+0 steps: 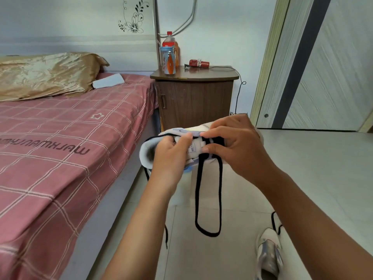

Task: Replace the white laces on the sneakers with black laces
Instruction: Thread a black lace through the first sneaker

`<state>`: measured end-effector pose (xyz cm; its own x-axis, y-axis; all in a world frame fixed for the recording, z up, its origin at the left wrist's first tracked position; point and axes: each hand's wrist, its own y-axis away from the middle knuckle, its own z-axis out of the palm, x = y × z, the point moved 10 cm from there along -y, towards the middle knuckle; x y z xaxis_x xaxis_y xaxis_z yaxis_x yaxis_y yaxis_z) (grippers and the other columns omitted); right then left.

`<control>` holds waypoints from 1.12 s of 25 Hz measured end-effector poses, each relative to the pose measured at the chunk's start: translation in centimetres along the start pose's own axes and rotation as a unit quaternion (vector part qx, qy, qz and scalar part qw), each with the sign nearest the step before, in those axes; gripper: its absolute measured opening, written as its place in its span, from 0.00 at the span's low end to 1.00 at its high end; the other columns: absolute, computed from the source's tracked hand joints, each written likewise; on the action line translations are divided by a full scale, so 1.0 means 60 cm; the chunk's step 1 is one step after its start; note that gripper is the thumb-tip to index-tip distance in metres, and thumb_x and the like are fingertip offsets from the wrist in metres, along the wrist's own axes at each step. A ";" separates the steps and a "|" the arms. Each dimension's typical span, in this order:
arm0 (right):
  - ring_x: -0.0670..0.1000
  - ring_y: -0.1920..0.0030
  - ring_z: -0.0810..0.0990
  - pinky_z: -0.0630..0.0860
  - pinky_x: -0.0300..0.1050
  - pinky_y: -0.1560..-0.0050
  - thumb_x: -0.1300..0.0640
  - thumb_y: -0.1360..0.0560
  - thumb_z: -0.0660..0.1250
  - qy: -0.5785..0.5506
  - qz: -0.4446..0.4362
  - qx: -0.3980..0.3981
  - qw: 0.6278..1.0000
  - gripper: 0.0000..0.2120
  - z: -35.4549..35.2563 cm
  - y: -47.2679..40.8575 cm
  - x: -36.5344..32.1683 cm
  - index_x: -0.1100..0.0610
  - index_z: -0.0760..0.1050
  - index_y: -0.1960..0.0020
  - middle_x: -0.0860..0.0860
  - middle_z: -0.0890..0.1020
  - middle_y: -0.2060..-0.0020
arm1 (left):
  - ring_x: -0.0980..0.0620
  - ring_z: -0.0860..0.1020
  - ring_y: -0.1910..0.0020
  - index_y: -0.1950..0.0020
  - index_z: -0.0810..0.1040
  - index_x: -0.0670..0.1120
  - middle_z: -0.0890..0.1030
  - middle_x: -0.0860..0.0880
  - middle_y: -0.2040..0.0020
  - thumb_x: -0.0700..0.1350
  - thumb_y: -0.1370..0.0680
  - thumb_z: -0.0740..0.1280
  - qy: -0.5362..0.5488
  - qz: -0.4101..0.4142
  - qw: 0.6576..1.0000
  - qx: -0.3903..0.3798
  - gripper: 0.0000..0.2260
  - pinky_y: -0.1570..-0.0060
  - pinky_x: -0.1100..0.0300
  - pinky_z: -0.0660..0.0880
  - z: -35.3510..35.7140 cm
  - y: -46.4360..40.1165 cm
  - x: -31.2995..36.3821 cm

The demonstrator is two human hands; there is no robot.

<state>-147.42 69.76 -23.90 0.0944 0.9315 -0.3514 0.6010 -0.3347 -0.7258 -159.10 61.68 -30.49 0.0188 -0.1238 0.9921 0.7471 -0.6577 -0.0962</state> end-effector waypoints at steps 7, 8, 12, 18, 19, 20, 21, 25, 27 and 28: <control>0.44 0.66 0.73 0.70 0.33 0.62 0.56 0.22 0.64 -0.121 0.225 -0.197 0.946 0.08 0.085 0.055 0.110 0.61 0.76 0.53 0.46 0.77 0.67 | 0.55 0.78 0.70 0.65 0.79 0.45 0.80 0.52 0.70 0.47 0.24 0.67 -0.199 -0.100 0.969 -0.104 0.11 0.61 0.60 0.72 0.008 -0.016 -0.101; 0.46 0.64 0.75 0.73 0.37 0.59 0.56 0.21 0.62 -0.138 0.272 -0.172 0.937 0.09 0.079 0.066 0.137 0.62 0.75 0.51 0.47 0.79 0.66 | 0.52 0.79 0.67 0.65 0.79 0.45 0.81 0.50 0.69 0.49 0.26 0.68 -0.221 -0.106 0.962 -0.119 0.11 0.57 0.58 0.73 0.007 -0.018 -0.113; 0.51 0.60 0.82 0.79 0.43 0.57 0.56 0.18 0.56 -0.299 0.495 -0.037 0.815 0.10 0.050 0.140 0.264 0.61 0.71 0.52 0.54 0.81 0.64 | 0.46 0.78 0.60 0.61 0.81 0.44 0.81 0.43 0.62 0.53 0.30 0.69 -0.266 -0.145 0.936 -0.181 0.12 0.52 0.51 0.73 0.006 -0.017 -0.151; 0.48 0.75 0.80 0.78 0.34 0.68 0.62 0.17 0.48 -0.478 0.664 0.242 0.522 0.13 0.002 0.322 0.446 0.64 0.71 0.46 0.56 0.84 0.55 | 0.51 0.72 0.61 0.54 0.77 0.34 0.75 0.47 0.62 0.62 0.41 0.68 -0.402 -0.157 0.856 -0.284 0.32 0.48 0.47 0.71 -0.009 0.002 -0.192; 0.47 0.75 0.79 0.77 0.34 0.68 0.63 0.17 0.46 -0.448 0.677 0.238 0.534 0.16 -0.012 0.357 0.466 0.68 0.68 0.37 0.55 0.79 0.43 | 0.51 0.71 0.60 0.54 0.77 0.34 0.74 0.47 0.61 0.62 0.41 0.67 -0.416 -0.154 0.846 -0.297 0.32 0.47 0.47 0.70 -0.014 0.006 -0.199; 0.46 0.77 0.79 0.77 0.34 0.71 0.64 0.17 0.46 -0.395 0.702 0.199 0.558 0.16 -0.019 0.390 0.481 0.70 0.65 0.35 0.53 0.74 0.38 | 0.51 0.70 0.60 0.54 0.77 0.33 0.74 0.47 0.62 0.62 0.42 0.66 -0.425 -0.153 0.839 -0.304 0.33 0.49 0.49 0.69 -0.018 0.011 -0.204; 0.47 0.78 0.79 0.76 0.36 0.74 0.63 0.17 0.47 -0.335 0.724 0.142 0.587 0.16 -0.017 0.416 0.492 0.72 0.67 0.39 0.55 0.73 0.35 | 0.52 0.71 0.60 0.53 0.78 0.33 0.74 0.46 0.62 0.62 0.42 0.66 -0.427 -0.151 0.836 -0.308 0.34 0.51 0.50 0.69 -0.020 0.013 -0.208; 0.54 0.58 0.79 0.75 0.46 0.61 0.57 0.21 0.63 -0.103 0.580 -0.155 0.793 0.11 0.047 0.321 0.424 0.61 0.71 0.42 0.62 0.77 0.40 | 0.50 0.67 0.62 0.57 0.76 0.33 0.71 0.47 0.63 0.61 0.40 0.67 -0.403 -0.141 0.855 -0.293 0.30 0.56 0.50 0.65 -0.012 -0.001 -0.209; 0.48 0.49 0.79 0.76 0.42 0.52 0.53 0.24 0.67 -0.152 0.411 -0.282 0.853 0.12 0.114 0.234 0.293 0.55 0.77 0.42 0.50 0.81 0.46 | 0.49 0.65 0.63 0.62 0.75 0.39 0.69 0.48 0.63 0.61 0.41 0.67 -0.396 -0.141 0.863 -0.281 0.25 0.58 0.51 0.62 -0.008 -0.006 -0.206; 0.44 0.49 0.80 0.77 0.39 0.50 0.52 0.25 0.67 -0.196 0.339 -0.340 0.855 0.11 0.143 0.210 0.214 0.53 0.79 0.44 0.46 0.82 0.48 | 0.49 0.65 0.63 0.62 0.76 0.39 0.69 0.48 0.63 0.60 0.41 0.67 -0.391 -0.143 0.866 -0.279 0.24 0.59 0.52 0.62 -0.006 -0.005 -0.206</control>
<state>-145.42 76.25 -42.62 0.4114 0.3925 -0.8226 0.8487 -0.4940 0.1888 -159.81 63.16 -42.74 0.4918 0.5009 0.7122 0.3628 -0.8615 0.3554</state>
